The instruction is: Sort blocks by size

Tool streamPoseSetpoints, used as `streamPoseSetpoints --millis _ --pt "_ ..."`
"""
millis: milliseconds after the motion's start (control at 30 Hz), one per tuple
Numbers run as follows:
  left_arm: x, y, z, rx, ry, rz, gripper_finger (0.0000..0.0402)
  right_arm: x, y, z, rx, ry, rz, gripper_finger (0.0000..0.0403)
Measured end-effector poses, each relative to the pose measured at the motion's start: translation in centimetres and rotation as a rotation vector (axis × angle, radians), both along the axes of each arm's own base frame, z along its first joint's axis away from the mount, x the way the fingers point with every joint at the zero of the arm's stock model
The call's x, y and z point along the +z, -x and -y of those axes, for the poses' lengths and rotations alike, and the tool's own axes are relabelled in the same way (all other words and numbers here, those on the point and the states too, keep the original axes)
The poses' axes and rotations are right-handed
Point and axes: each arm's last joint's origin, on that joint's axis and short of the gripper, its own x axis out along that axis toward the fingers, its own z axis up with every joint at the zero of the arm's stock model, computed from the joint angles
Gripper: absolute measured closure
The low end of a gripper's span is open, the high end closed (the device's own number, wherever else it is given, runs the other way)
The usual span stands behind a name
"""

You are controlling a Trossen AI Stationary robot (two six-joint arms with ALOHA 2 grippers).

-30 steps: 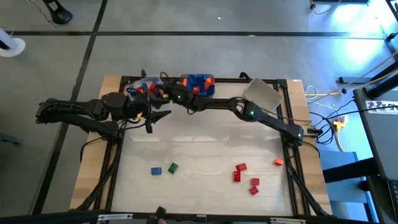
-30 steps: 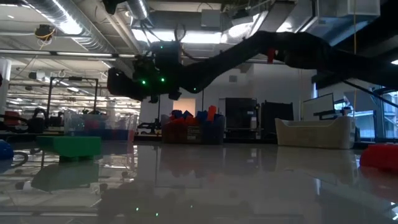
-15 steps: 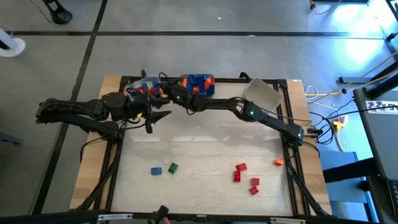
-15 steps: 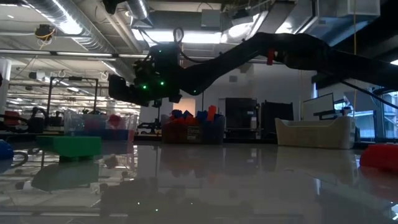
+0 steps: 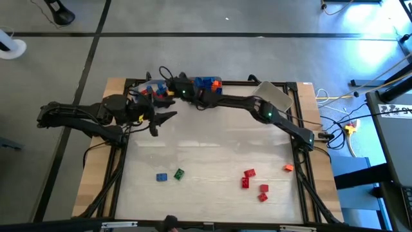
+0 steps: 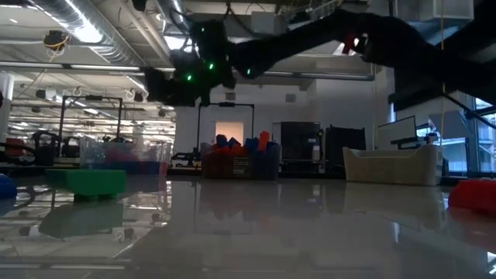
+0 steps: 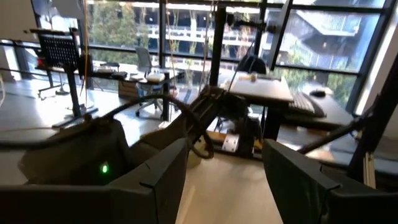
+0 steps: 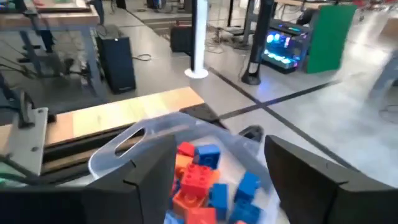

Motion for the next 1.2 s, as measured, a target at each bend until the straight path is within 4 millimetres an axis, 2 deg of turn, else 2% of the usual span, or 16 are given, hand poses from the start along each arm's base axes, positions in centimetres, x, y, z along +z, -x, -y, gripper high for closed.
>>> streamPoseSetpoints --millis 167,400,533,733,900,1000,1200 --pt "0.0 0.0 0.0 0.0 0.005 0.001 0.0205 3.9 1.7 -0.3 -0.05 0.039 -0.094 0.0163" --pt "0.0 0.0 0.0 0.0 0.009 0.004 0.0205 9.8 5.5 -1.2 -0.058 0.08 -0.261 0.0163" --pt "0.0 0.0 0.0 0.0 0.006 0.0 0.0205 13.1 7.9 -2.6 -0.044 0.075 -0.314 0.0163" --pt "-0.5 -0.1 0.0 0.0 0.004 -0.05 0.0205 17.5 12.0 -6.3 0.0 0.075 -0.415 0.0163" --pt "-1.5 -0.4 0.0 -0.001 -0.003 -0.116 0.0205 20.9 16.3 -9.8 -0.003 0.089 -0.497 0.0163" --pt "-2.4 -0.8 0.1 -0.013 -0.006 -0.144 0.0205 21.8 18.5 -12.0 0.032 0.053 -0.562 0.0163" --pt "-4.7 -2.2 0.4 -0.022 0.03 -0.226 0.0205 21.8 22.1 -16.8 0.087 -0.024 -0.72 0.0163"
